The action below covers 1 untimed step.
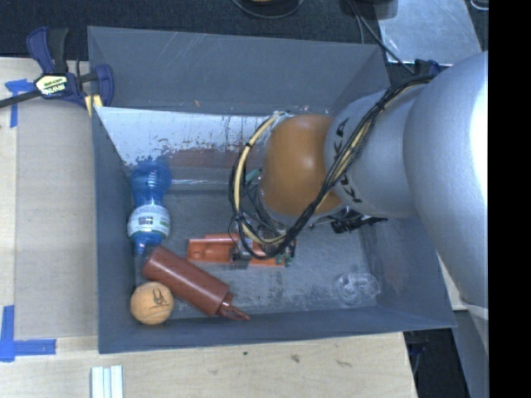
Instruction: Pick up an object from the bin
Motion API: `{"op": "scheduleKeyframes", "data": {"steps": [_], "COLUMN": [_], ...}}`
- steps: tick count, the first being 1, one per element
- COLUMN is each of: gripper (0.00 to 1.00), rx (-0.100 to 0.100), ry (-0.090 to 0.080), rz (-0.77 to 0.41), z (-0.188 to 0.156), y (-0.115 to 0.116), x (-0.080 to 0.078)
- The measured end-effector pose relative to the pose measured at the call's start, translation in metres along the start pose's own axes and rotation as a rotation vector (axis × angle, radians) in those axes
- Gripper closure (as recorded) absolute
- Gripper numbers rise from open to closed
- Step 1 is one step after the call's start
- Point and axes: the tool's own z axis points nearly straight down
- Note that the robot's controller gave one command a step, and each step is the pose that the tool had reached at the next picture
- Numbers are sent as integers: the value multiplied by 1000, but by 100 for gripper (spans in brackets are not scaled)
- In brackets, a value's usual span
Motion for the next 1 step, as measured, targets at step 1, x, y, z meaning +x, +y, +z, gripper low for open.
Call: {"op": "scheduleKeyframes", "data": {"steps": [1], "gripper": [100], "rx": [0], "ry": [-2], "rz": [7], "z": [-6], "y": [0], "x": [-3]}}
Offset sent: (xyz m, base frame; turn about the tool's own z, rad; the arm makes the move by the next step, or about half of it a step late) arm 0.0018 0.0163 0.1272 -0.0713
